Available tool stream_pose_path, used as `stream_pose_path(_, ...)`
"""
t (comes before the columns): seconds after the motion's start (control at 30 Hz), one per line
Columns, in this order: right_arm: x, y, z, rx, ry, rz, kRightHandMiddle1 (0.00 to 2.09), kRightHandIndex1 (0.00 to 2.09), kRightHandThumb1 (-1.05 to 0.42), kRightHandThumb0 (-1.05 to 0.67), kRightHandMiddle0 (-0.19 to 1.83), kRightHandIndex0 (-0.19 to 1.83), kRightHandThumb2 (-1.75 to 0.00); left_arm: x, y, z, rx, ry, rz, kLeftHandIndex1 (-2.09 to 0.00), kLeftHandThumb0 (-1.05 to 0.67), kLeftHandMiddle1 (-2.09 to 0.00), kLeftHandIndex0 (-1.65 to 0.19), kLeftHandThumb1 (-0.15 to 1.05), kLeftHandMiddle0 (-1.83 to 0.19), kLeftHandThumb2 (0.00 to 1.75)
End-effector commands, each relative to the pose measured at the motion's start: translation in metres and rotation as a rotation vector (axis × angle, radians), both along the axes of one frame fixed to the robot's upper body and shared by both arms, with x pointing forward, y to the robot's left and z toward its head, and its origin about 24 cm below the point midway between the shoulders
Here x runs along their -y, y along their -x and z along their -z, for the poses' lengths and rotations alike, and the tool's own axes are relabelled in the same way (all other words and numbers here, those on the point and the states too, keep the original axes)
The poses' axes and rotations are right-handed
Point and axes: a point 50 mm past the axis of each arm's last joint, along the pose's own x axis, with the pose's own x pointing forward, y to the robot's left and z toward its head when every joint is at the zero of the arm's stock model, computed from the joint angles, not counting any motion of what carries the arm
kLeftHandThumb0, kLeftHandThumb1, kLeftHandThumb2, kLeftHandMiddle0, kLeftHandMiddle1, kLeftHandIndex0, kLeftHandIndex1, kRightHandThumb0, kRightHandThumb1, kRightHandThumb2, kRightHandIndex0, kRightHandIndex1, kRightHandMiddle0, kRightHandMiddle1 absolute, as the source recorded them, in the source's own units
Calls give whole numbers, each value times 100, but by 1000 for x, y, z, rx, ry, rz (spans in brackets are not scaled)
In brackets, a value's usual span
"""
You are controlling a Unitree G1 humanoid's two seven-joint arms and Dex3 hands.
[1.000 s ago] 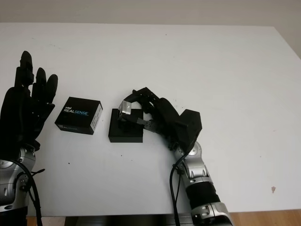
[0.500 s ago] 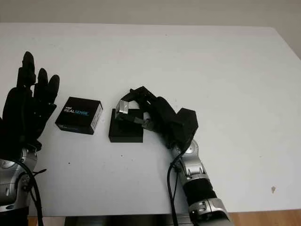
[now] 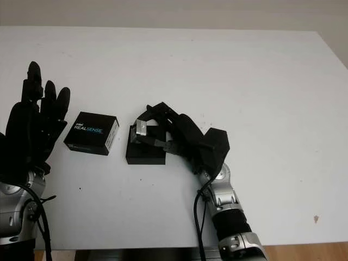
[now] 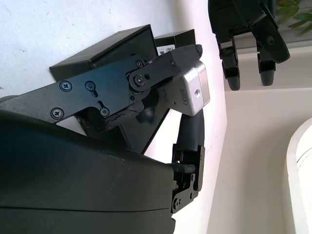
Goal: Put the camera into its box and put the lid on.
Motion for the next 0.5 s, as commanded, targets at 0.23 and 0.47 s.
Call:
stream_pose_path(0.23,3,4,14,-46,35,10,176,5,-101,-48,26,11,-5,1,2,0,14,-2,2,-5,-47,-6,17,105,14,36)
stream_pose_path(0.47,0,4,25,-79,73,12,176,5,-101,-48,25,11,-5,2,3,0,12,-2,-4,-6,-47,-6,16,105,14,35)
